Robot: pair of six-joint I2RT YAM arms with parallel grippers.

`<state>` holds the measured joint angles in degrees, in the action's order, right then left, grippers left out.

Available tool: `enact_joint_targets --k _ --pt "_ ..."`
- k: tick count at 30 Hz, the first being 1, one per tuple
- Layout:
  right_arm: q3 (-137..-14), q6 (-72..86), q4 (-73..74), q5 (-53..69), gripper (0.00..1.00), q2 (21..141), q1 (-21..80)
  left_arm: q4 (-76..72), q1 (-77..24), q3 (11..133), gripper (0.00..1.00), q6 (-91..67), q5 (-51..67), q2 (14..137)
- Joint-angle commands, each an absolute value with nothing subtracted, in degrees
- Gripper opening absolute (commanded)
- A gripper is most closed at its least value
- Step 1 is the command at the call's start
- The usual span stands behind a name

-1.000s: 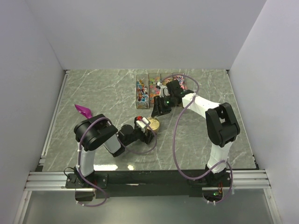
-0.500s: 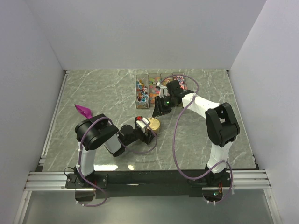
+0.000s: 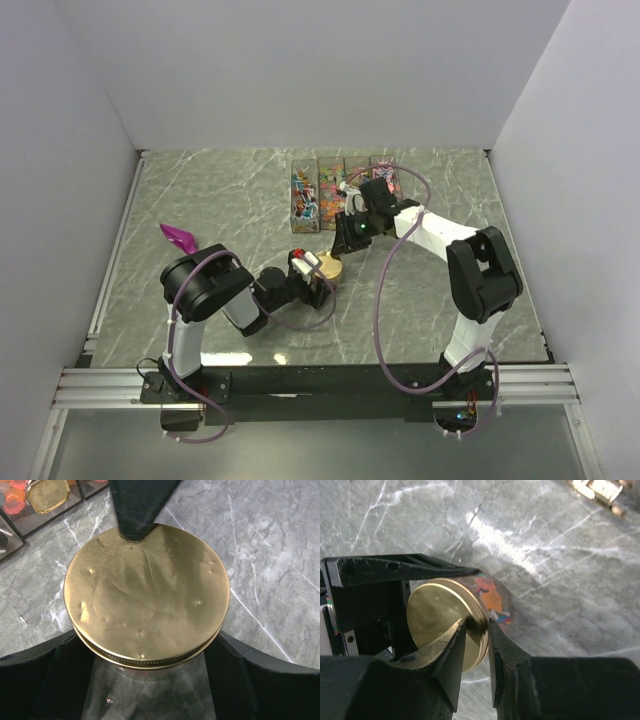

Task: Pack the candies
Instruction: Screw the bottle lid onto the packing bottle.

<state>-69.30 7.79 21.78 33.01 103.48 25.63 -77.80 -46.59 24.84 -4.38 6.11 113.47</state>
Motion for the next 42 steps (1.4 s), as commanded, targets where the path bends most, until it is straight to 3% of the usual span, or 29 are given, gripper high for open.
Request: enact_joint_targets --k 1,13,20,27,30,34,35,42 --pt "-66.54 7.29 21.53 29.8 0.3 99.67 26.46 -100.47 -46.49 25.75 0.58 -6.94 5.1 112.85" --pt "-53.28 16.25 15.3 28.03 0.13 91.76 31.02 -96.68 -46.58 26.45 0.57 -8.08 3.78 111.62" --pt "-48.08 19.69 11.6 30.15 0.12 88.25 34.01 -97.64 -46.67 25.84 0.57 -8.44 5.01 112.06" --pt "-48.16 17.06 14.24 34.01 0.09 84.73 30.77 -98.96 -46.67 24.61 0.57 -8.53 6.23 112.15" --pt "-49.83 12.24 17.38 33.41 0.15 84.02 29.27 -99.66 -46.67 24.0 0.56 -8.44 9.65 112.32" --pt "-56.84 6.78 21.17 30.77 0.5 85.51 27.78 -99.58 -46.58 22.94 0.56 -8.35 14.4 111.71" --pt "-57.91 6.07 21.7 29.63 0.53 85.78 27.51 -99.15 -46.58 22.94 0.56 -8.26 15.37 111.53" --pt "-68.28 -4.2 28.73 28.73 0.6 92.27 27.33 -98.35 -46.58 24.17 0.56 -8.09 21.62 113.29"
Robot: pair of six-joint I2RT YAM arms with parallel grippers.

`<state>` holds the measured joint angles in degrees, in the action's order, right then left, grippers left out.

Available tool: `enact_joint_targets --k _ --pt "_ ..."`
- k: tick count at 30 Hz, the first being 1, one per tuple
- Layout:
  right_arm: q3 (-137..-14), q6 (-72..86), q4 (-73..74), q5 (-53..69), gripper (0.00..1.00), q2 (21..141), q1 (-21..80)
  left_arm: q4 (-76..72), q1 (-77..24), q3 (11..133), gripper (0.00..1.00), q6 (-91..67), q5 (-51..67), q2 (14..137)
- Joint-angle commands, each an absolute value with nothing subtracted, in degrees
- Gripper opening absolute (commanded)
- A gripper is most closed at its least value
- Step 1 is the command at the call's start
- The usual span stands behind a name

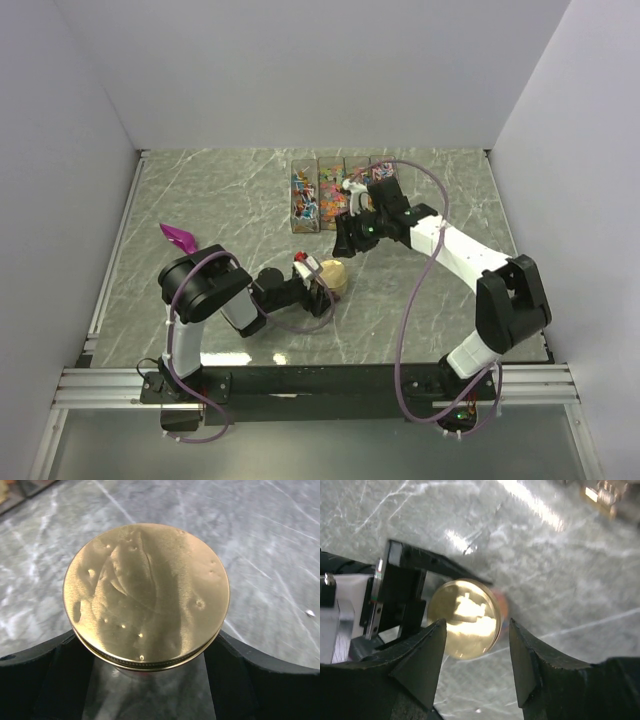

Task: Pack the candies
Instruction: Screw the bottle lid onto the packing bottle.

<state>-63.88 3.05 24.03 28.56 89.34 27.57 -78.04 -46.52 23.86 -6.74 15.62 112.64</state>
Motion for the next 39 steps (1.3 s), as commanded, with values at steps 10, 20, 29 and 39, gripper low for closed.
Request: enact_joint_targets --k 10,20,29,39 --pt "-74.97 -12.74 34.36 32.7 0.61 101.77 29.35 -93.96 -46.58 25.75 0.56 -6.42 22.68 113.64" --pt "-74.53 -10.38 32.08 31.82 0.59 101.43 31.29 -90.53 -46.67 26.89 0.54 -5.36 21.27 113.73" --pt "-71.55 -6.07 27.42 29.8 0.66 100.63 32.78 -86.84 -47.46 27.6 0.52 -3.08 18.46 113.56" --pt "-63.12 -3.43 25.66 22.87 0.64 100.46 33.57 -86.13 -48.6 27.25 0.53 -1.58 12.4 114.61"
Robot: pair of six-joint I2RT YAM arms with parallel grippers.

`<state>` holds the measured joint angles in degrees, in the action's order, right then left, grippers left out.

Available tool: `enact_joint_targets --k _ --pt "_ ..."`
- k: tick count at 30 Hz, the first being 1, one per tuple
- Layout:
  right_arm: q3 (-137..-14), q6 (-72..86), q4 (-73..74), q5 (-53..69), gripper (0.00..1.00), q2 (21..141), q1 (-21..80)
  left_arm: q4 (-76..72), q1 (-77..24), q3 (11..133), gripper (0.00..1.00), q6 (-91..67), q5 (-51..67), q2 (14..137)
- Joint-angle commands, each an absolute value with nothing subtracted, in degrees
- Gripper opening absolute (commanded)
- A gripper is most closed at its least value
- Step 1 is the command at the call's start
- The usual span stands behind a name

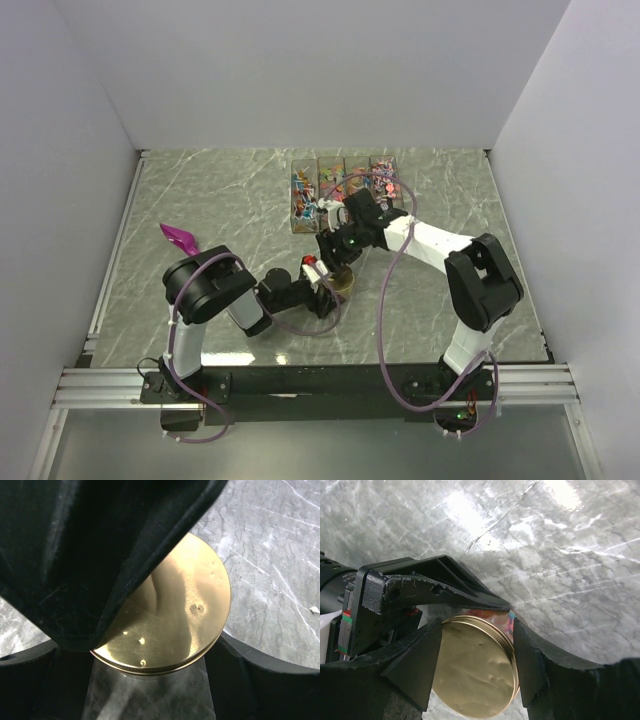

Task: Pack the candies
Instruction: Screw the bottle lid onto the packing bottle.

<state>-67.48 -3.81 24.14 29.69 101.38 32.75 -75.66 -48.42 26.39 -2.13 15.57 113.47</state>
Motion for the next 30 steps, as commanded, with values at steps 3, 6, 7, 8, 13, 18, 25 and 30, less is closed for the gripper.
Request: enact_joint_targets --k 3,6,7,8,13,18,25,30 --pt "-61.09 -2.73 26.36 18.13 0.62 99.58 33.66 -86.13 -48.6 27.25 0.53 -1.76 11.17 114.7" --pt "-60.12 -1.23 26.8 15.3 0.6 98.88 33.66 -85.52 -48.6 27.33 0.52 -1.67 9.32 114.7" --pt "-60.2 -0.97 27.24 14.42 0.59 99.05 33.58 -85.52 -48.6 27.33 0.52 -1.84 8.53 114.87" --pt "-60.29 -0.53 27.51 14.41 0.59 99.31 33.66 -86.04 -48.6 27.16 0.52 -2.02 8.26 114.87" --pt "-59.15 -0.09 26.29 17.74 0.59 98.53 33.31 -85.96 -48.6 26.98 0.52 -2.02 7.91 115.05" --pt "-61.86 1.06 26.45 20.13 0.5 96.42 33.22 -86.05 -48.6 27.42 0.52 -2.46 8.53 115.66" --pt "-59.68 1.41 26.98 19.42 0.4 95.01 33.22 -85.34 -48.6 27.42 0.51 -3.16 6.59 114.96" --pt "-56.26 3.69 26.98 19.6 0.36 93.26 33.22 -83.85 -48.6 28.04 0.48 -4.65 4.75 114.7"
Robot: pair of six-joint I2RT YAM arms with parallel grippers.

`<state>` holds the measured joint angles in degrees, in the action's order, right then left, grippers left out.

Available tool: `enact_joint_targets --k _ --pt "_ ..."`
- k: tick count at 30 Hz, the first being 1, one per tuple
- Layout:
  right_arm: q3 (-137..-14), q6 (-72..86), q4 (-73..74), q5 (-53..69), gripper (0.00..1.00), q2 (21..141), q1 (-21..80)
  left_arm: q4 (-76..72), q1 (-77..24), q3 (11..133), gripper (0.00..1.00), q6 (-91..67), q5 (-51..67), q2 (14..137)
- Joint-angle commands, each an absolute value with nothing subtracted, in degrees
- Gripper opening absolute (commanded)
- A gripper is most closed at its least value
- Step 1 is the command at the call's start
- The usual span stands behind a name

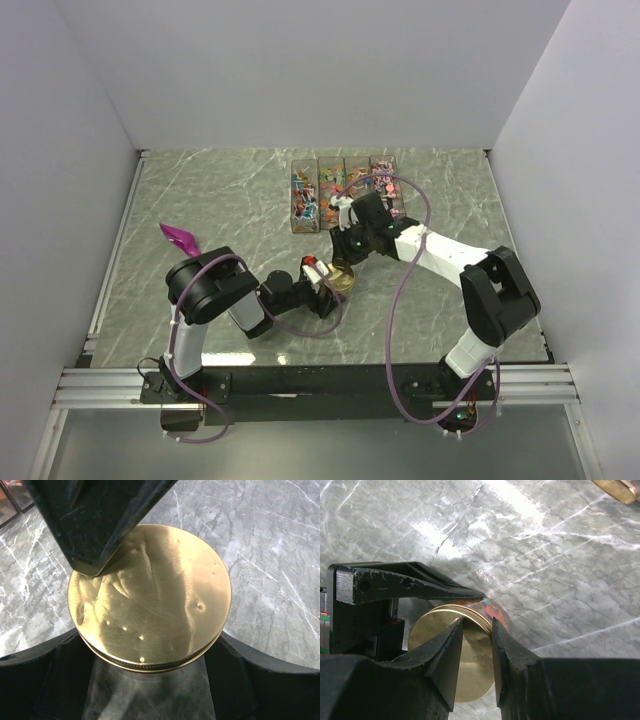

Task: Pack the candies
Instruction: Screw the bottle lid onto the packing bottle.

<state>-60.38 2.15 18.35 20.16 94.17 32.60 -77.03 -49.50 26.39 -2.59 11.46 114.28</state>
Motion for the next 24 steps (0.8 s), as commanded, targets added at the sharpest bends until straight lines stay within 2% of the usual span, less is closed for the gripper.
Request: enact_joint_targets --k 1,10,15,24 --pt "-55.73 4.13 27.07 19.69 0.35 92.9 33.22 -83.76 -48.6 28.04 0.47 -4.66 3.79 114.52" --pt "-48.44 10.98 27.95 23.29 0.26 87.81 33.31 -80.78 -48.6 28.65 0.34 -7.47 -1.48 113.29" --pt "-42.55 15.28 26.28 27.07 0.18 83.33 34.62 -80.25 -48.6 28.92 0.33 -8.44 -1.85 113.03" --pt "-37.7 21.53 26.44 25.85 0.15 73.13 36.83 -81.65 -48.6 28.3 0.33 -8.35 -1.14 113.47"
